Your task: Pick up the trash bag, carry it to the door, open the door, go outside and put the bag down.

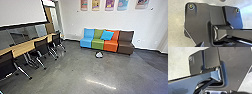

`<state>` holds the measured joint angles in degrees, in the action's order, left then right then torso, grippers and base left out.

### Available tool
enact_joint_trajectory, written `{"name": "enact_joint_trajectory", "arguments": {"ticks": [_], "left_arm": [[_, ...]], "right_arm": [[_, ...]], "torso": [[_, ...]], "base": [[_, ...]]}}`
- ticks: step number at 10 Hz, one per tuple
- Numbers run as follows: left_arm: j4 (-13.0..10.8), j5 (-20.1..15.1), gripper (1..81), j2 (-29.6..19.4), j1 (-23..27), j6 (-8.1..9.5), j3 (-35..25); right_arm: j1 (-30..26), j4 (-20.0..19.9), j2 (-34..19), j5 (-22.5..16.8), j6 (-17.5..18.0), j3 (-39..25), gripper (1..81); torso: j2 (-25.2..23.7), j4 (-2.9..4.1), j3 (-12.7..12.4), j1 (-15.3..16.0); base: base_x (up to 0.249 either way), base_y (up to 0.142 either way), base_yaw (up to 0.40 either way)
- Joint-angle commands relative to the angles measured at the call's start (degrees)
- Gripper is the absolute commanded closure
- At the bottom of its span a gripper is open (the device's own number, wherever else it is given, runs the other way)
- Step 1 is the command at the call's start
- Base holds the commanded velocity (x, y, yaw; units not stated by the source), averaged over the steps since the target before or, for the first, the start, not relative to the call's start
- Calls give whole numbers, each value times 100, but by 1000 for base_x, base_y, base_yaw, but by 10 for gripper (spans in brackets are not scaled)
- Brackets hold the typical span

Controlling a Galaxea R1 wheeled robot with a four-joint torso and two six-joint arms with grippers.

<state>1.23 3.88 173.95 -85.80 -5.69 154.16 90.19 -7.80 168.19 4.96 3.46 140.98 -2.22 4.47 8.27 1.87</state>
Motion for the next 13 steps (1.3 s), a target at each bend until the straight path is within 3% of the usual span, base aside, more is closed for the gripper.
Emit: {"name": "enact_joint_trajectory", "arguments": {"ticks": [1, 13], "left_arm": [[-53, -335, 10, 9, 155, 7, -26], [-62, -335, 10, 26, 155, 7, -26]], "right_arm": [[-128, 51, 15, -356, -12, -72, 10], [-110, 59, 59, -356, -12, -72, 10]], "torso": [[0, 0, 0, 2], [0, 0, 0, 0]], "base": [[132, -69, 0], [133, -73, 0]]}}
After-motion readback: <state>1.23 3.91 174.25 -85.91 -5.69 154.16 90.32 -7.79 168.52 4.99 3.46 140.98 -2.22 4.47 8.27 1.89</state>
